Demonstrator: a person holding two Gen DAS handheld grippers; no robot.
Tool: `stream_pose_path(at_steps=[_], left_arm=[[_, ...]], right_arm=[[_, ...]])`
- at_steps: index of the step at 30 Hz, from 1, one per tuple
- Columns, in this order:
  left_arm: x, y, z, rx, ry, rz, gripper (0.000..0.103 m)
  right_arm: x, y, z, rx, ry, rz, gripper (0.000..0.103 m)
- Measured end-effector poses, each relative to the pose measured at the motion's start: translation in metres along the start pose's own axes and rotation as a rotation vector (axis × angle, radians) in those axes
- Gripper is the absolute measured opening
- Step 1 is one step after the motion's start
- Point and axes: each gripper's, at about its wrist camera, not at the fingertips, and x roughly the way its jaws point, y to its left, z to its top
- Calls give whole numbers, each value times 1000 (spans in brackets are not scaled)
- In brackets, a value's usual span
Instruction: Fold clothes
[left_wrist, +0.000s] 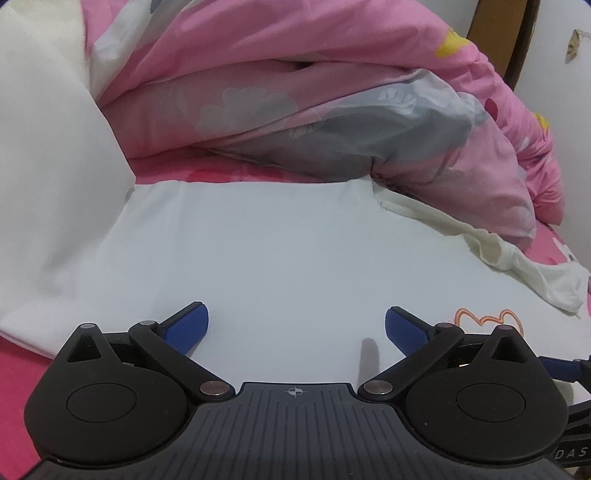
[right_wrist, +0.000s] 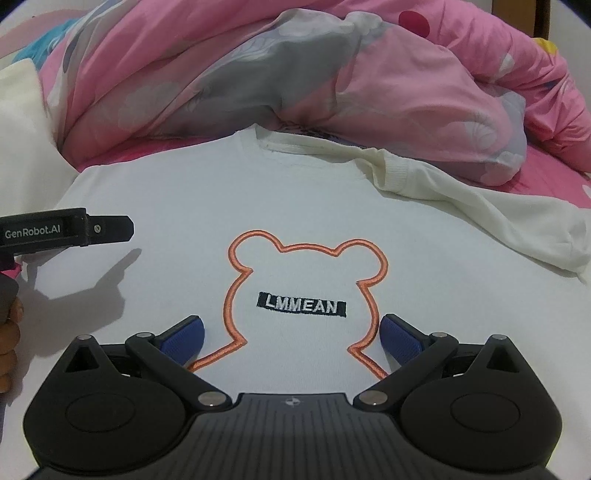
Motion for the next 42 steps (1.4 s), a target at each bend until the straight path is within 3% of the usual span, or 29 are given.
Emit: stream_pose_path(at_steps=[11, 19, 25, 27, 29, 33, 37, 42], left_arm=[[3, -1, 1, -3, 1, 10, 103], [-1, -6, -4, 29, -35, 64, 103], [-11, 0, 5, -41, -105, 36, 103], [-10, -2, 12, -51, -124, 20, 103], [-4, -9, 17, -29, -123, 2, 103], [17, -17, 12, 25, -80, 0, 96], [23, -6, 10, -1, -61, -14, 92], [24, -6, 8, 7, -62, -5, 93]], right_arm=[[-3, -7, -5, -13, -24, 41, 103], [-12, -22, -8, -34, -58, 144, 103], [-34, -50, -1, -23, -196, 203, 103], [-27, -59, 8, -29, -196, 200, 101], [-13, -67, 18, -35, -169, 190, 93], [17, -82, 40, -48, -114, 171, 59], [46, -97, 62, -60, -58, 152, 38], [95, -143, 107, 60, -94, 35, 29]])
